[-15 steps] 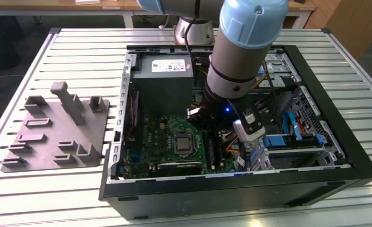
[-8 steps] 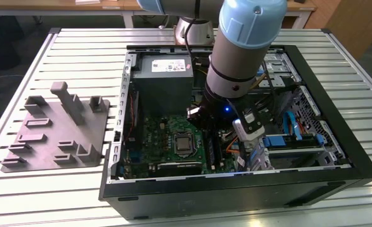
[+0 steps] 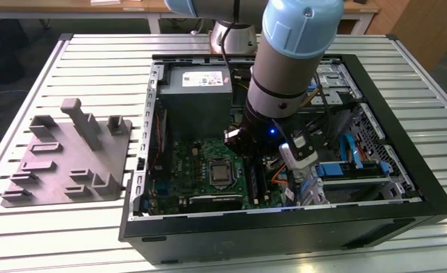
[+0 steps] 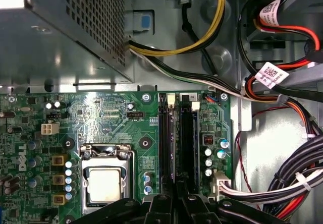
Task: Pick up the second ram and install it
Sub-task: 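Insert the second ram into the second slot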
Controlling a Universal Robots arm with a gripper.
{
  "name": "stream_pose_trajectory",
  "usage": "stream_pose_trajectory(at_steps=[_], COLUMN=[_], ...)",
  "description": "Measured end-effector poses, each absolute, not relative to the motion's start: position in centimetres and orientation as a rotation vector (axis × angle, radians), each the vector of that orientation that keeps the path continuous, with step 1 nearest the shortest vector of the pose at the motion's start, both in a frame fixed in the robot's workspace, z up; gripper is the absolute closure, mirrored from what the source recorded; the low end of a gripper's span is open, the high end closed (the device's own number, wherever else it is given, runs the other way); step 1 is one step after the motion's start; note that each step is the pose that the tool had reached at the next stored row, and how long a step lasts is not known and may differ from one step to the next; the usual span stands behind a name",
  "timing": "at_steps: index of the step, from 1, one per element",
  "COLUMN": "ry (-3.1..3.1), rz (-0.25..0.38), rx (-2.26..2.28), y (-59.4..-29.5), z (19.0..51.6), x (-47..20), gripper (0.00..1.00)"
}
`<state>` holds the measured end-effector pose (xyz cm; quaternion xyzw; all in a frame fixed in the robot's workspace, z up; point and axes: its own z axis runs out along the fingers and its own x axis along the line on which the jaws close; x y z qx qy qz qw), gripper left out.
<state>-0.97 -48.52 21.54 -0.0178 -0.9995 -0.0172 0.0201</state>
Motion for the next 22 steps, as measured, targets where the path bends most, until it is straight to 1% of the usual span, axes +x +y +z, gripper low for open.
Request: stream_pose_trajectory(at_steps=[11,22], ry=[-3.105,-3.105], rz=[-0.053,-0.053], rx=[-0.054,-0.054], y=[-48.58,-48.56], z=[21.81,21.34], x=[-1.13,-1.11], gripper=[0.86,0.86])
